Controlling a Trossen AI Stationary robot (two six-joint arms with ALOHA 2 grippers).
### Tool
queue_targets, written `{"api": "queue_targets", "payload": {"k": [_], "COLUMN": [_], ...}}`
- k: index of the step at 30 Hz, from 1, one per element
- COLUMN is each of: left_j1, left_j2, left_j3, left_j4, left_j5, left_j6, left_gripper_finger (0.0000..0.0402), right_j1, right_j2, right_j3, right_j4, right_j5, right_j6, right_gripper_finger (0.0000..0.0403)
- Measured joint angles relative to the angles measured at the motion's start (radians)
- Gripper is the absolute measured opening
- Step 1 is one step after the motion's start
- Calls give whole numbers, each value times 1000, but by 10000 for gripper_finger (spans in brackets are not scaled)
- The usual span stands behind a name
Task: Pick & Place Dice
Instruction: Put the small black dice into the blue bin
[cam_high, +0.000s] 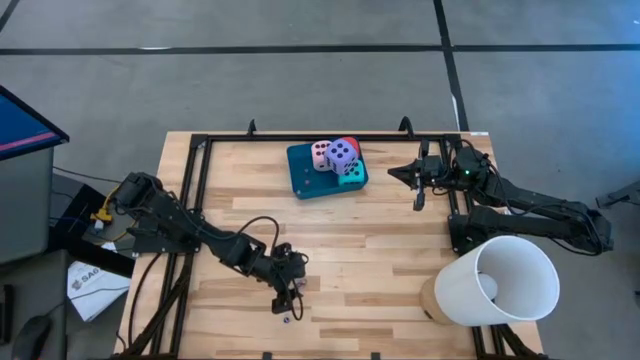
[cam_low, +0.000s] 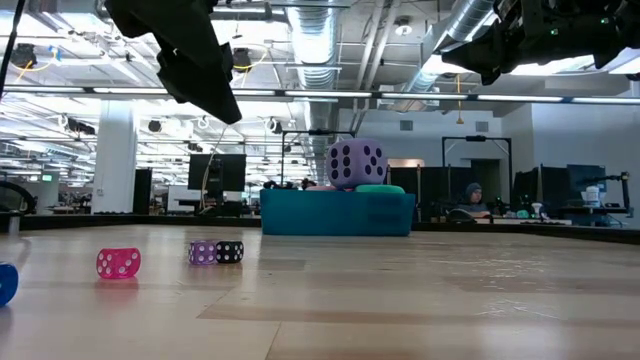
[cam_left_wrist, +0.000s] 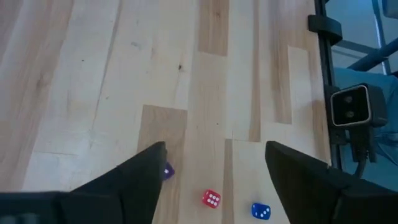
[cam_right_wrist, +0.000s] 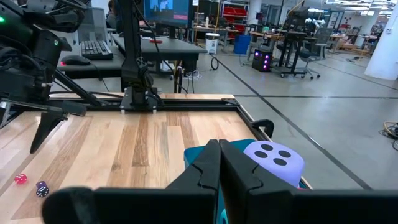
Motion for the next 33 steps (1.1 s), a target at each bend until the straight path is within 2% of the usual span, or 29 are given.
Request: {"api": "queue_targets", "payload": {"k": [6, 13, 23, 33], "left_j1": [-1, -2, -1, -1], "left_j2": [29, 72, 161, 236], "left_j3": [-9, -76, -80, -80], "left_j4": [9, 128, 196, 194], "left_j5": [-83, -83, -93, -100], "left_j6": [3, 3, 59, 59], "left_gripper_finger": [260, 247, 243, 237], "right_j1": [0, 0, 0, 0], "right_j2": [0, 0, 0, 0], "right_j3": [0, 0, 0, 0], "right_j4": [0, 0, 0, 0], "right_j5": [0, 0, 0, 0], "right_j6": [0, 0, 0, 0], "right_gripper_finger": [0, 0, 0, 0]}}
